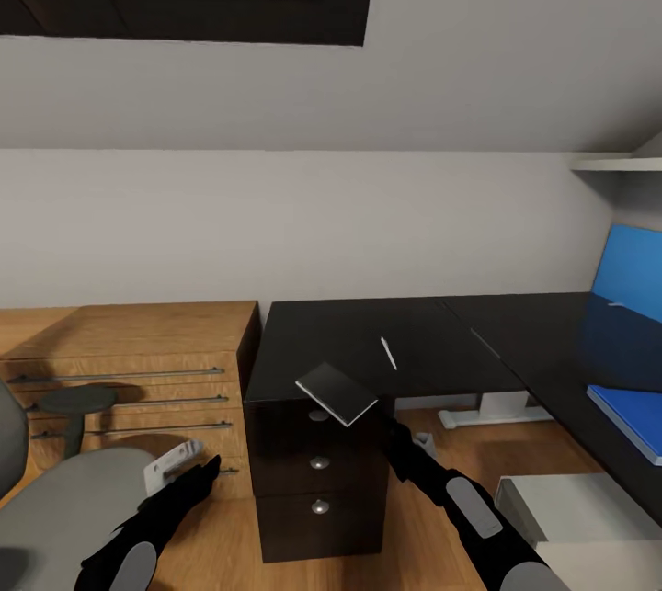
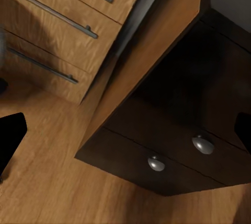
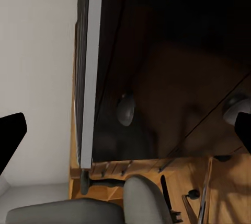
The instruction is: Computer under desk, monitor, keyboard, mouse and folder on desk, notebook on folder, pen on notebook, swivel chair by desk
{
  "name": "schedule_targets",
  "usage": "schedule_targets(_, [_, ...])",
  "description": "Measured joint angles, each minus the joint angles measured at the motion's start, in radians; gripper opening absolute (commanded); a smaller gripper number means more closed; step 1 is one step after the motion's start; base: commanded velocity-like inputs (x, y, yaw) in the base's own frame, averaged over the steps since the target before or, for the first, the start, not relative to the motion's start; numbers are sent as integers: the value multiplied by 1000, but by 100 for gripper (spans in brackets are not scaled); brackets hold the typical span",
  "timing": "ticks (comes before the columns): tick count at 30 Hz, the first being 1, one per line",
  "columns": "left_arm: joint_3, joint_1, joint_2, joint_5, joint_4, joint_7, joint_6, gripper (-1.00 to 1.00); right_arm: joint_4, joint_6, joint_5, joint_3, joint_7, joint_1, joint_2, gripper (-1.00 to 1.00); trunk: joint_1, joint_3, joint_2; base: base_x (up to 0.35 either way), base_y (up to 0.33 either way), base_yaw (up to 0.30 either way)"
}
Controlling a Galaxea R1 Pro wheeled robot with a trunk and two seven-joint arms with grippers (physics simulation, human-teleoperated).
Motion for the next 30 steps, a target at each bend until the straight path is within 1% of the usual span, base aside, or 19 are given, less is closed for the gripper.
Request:
schedule_targets(5, [5,0,1,0,0,0,1,100,3,0,0,1,0,0,1,100,0,0,0,1,4,0])
schedule_targets(11, [5,0,1,0,0,0,1,100,3,0,0,2,0,0,3,100,0,0,0,141,160,0])
schedule_targets(15, [5,0,1,0,0,0,1,100,3,0,1,2,0,0,2,100,0,0,0,71,74,0])
schedule_targets(25, [4,0,1,1,1,0,1,100,3,0,1,2,0,0,2,100,0,0,0,16,16,0])
schedule_targets(27, [4,0,0,0,1,0,1,100,3,0,1,2,0,0,3,100,-8,6,14,1,1,0])
schedule_targets(30, [4,0,-1,0,1,0,1,100,3,0,1,2,0,0,2,100,-8,6,14,0,0,0])
